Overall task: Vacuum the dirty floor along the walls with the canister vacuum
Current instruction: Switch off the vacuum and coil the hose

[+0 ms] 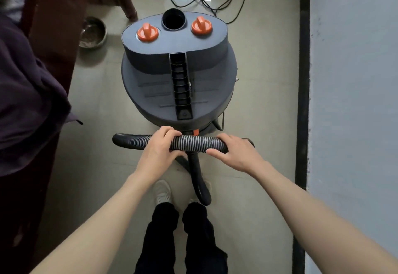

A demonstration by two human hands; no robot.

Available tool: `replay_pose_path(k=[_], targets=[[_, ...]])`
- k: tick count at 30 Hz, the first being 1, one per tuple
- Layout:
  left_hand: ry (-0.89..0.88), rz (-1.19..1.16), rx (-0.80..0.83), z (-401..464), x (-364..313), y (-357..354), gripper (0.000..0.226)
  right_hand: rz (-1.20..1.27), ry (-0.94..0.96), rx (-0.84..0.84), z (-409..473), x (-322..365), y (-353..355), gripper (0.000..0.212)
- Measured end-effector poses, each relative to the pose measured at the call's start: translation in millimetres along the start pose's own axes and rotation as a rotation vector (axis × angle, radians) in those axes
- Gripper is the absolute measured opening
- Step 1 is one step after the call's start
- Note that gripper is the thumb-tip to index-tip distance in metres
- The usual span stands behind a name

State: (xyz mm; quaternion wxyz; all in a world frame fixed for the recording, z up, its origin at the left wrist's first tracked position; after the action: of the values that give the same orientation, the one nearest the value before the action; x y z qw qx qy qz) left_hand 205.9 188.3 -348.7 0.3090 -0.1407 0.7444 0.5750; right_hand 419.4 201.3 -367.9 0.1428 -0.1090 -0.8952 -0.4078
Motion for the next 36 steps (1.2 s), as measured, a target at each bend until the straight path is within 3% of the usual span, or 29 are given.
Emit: replay_pose_path(k=[6, 10, 16, 23, 36], targets=[[0.054, 0.009, -0.160, 4.9, 22.5, -15.8, 0.047, 0.032, -0.026, -0.092, 25.3, 2.8, -6.4, 0.054], [0.197, -0.094, -0.307, -1.2, 22.7, -17.1, 0.042, 0.090, -0.065, -0.156, 30.9, 5.0, -4.8, 0.060], [0.340, -0.044, -0.295, 1.1, 13.7, -13.2, 0.036, 0.115, -0.033, -0.443, 15.6, 24.5, -1.8, 0.048], [0.422, 0.020, -0.233, 8.7, 8.3, -10.0, 0.035, 0.324, -0.336, -0.204, 19.5, 36.0, -3.9, 0.069], [0.532, 0.038, -0.117, 22.0, 28.5, -28.3, 0.039, 0.411, -0.516, -0.149, 45.2, 43.4, -16.0, 0.075]])
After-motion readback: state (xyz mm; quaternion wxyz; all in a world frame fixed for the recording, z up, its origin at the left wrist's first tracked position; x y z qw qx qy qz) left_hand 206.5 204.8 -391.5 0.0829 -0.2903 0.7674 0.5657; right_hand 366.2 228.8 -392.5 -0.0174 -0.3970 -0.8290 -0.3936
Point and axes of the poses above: each hand's wrist, its own z-axis towards the middle knuckle, its own y-axis out of the back of the hand, x = y × z, the point moved 3 cm from there along z, towards the middle knuckle, and after that the axes turned 8 degrees about -y, right-handed, at the moved point
